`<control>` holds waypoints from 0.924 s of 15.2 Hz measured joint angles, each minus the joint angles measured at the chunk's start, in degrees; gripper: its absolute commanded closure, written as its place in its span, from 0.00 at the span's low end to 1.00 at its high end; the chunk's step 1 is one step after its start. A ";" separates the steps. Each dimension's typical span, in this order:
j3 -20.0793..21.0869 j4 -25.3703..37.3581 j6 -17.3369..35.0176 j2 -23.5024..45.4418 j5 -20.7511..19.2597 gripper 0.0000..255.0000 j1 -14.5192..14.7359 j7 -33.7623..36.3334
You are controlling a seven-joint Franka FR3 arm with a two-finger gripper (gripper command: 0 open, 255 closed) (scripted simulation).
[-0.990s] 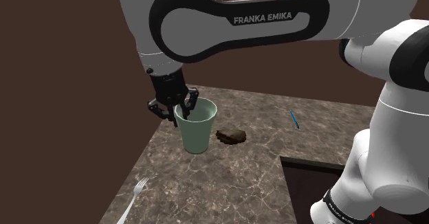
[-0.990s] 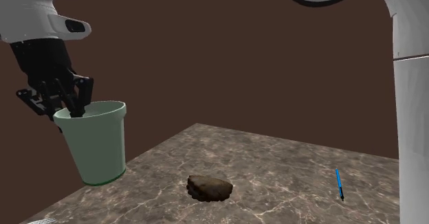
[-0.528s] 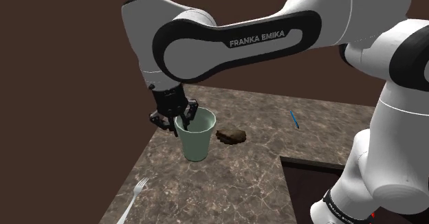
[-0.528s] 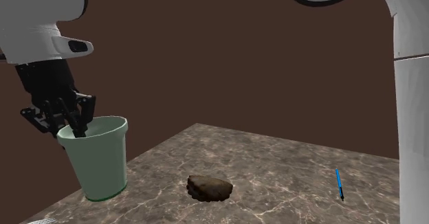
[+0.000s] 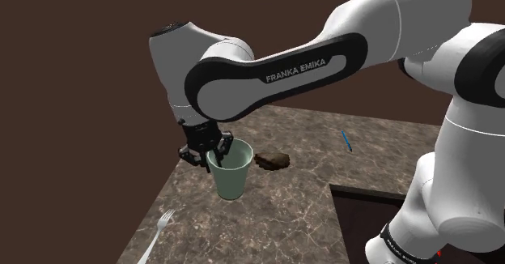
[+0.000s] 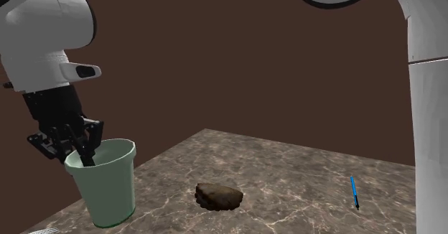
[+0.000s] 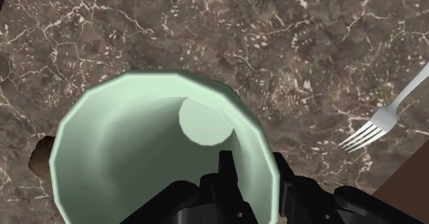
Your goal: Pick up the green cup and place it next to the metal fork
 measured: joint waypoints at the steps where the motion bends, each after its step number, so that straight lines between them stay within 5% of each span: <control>1: 0.01 -0.60 0.71 0.13 -0.06 1.00 0.04 0.18; 14: -0.40 -6.44 9.24 3.19 -1.62 1.00 0.20 1.84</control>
